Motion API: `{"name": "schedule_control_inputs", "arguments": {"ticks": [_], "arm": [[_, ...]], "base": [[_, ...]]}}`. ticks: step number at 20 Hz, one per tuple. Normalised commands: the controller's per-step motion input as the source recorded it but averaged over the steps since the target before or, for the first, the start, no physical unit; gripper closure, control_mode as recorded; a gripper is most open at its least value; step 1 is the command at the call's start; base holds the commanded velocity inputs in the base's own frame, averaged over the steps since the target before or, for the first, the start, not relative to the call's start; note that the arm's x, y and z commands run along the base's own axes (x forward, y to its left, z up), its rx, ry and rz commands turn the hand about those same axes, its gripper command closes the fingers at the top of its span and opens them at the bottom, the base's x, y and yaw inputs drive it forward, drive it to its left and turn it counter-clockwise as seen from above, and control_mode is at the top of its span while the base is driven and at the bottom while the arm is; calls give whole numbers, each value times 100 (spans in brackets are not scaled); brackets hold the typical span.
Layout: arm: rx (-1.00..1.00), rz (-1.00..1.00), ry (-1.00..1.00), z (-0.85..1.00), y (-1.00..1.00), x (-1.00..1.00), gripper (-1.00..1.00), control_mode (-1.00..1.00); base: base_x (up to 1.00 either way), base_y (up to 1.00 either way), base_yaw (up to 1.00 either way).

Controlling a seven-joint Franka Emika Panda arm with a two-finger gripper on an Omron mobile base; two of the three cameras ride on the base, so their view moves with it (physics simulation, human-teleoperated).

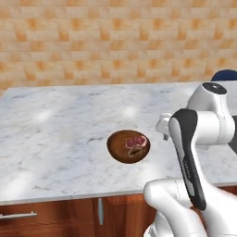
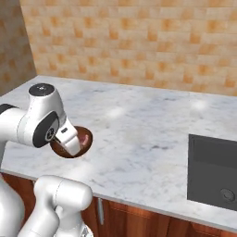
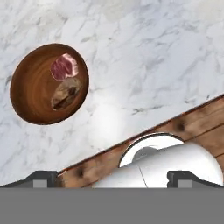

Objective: Place the bowl with the limes on the top shelf of the fridge. Place the bowl with the steak and chicken drumstick on the second highest shelf of the fridge.

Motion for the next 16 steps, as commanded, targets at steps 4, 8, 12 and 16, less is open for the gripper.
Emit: {"name": "schedule_control_inputs", "arguments": {"ticks": [4,8,12,16], "arm": [[2,0,0,-69,0,100,-100,-100],[3,0,0,-62,0,99,-100,-100],[0,5,1,-60,0,70,-100,-100],[0,5,6,-56,0,57,-100,-100]], "base": [[0,0,0],[0,0,0],[0,0,0],[0,0,0]]}}
